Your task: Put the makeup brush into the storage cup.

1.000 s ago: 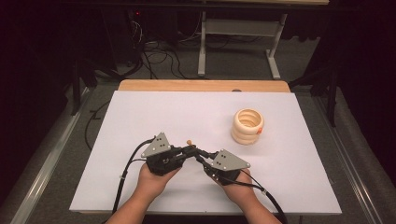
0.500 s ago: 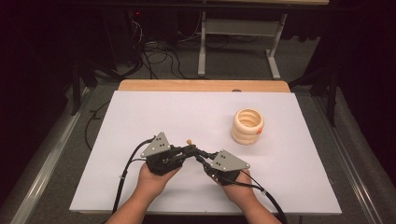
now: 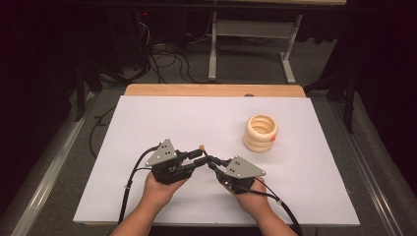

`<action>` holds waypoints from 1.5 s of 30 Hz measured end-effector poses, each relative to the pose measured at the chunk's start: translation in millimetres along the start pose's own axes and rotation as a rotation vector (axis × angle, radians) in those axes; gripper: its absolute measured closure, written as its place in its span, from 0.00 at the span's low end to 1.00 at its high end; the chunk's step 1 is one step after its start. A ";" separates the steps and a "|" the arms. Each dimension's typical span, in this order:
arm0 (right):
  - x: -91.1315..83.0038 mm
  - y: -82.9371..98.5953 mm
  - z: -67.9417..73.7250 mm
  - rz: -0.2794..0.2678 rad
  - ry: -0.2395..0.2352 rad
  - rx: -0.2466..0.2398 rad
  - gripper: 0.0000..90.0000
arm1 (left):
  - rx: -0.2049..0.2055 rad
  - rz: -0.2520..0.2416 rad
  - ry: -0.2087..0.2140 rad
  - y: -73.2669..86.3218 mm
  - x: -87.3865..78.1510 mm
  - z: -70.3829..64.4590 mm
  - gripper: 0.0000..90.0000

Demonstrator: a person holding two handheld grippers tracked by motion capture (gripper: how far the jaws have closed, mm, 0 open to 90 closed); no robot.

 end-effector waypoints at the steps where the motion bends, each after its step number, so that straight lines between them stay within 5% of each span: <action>1: -0.2 -0.1 -0.7 -0.003 -0.002 0.002 0.95 | 0.003 0.002 -0.006 0.6 -0.7 0.7 0.74; 15: -6.6 -0.4 -6.8 -0.012 0.006 0.029 0.95 | 0.016 0.033 -0.079 9.2 -10.8 12.7 0.59; 25: -11.2 -1.0 -10.5 -0.018 0.007 0.036 0.95 | -0.041 0.057 -0.163 19.8 -26.6 33.9 0.46; 40: -14.7 0.7 -14.6 -0.016 0.013 0.038 0.94 | -0.031 0.072 -0.233 37.5 -49.4 38.1 0.30; 45: -15.3 2.5 -14.7 -0.013 0.013 0.040 0.94 | -0.030 0.114 -0.268 46.3 -48.4 40.8 0.23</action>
Point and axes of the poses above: each handheld gripper's, and its own axes: x roughly forward along the jaws, y roughly out of its underside, z roughly to its left, the point moved 5 cm from there along x, roughly forward along the jaws, and after that the axes turned 8 degrees about x, right-handed, at the moved point
